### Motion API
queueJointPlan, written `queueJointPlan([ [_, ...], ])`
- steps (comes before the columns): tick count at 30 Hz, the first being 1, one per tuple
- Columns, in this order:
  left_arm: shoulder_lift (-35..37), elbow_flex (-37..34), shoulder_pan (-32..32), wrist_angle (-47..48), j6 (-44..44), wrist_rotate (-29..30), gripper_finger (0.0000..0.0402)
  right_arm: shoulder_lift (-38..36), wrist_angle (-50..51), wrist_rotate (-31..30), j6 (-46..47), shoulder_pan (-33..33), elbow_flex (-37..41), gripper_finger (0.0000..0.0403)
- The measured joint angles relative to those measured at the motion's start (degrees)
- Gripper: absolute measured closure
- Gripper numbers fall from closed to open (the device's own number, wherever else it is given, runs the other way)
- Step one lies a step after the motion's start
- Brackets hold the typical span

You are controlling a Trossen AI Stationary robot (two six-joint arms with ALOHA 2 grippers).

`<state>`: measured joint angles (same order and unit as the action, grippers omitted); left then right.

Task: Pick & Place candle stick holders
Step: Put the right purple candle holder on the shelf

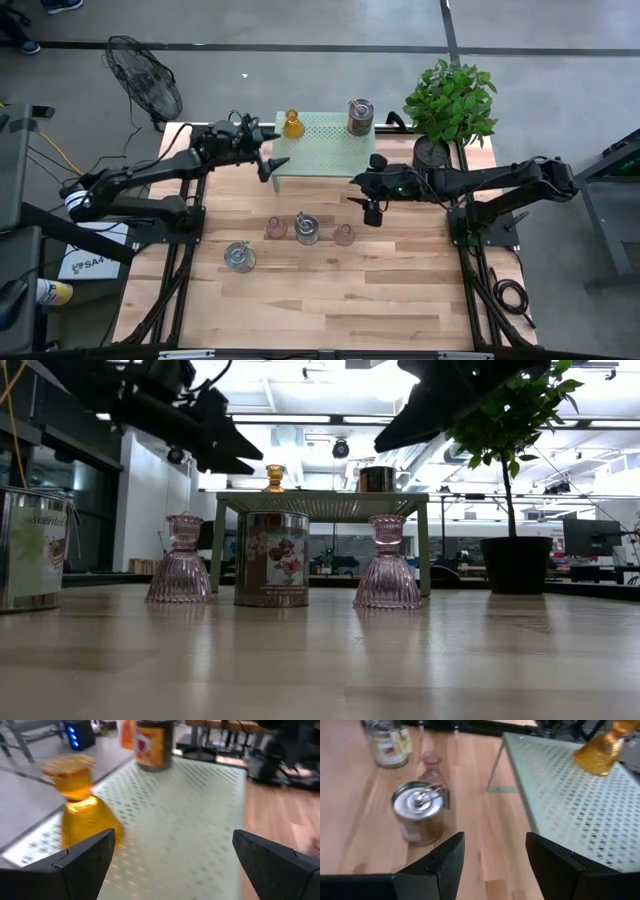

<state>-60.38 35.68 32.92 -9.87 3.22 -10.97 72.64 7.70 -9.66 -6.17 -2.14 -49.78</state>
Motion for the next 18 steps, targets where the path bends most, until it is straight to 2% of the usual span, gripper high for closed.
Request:
queueJointPlan([
  [7,4.34,0.02,-8.88,7.28,0.00,6.89,0.0006,0.02,2.61,5.94,0.04,0.30,0.00,0.0196],
  [18,4.83,0.02,-19.79,10.41,-3.29,17.02,0.0005,0.04,9.03,6.89,-1.29,7.20,0.00,0.0196],
])
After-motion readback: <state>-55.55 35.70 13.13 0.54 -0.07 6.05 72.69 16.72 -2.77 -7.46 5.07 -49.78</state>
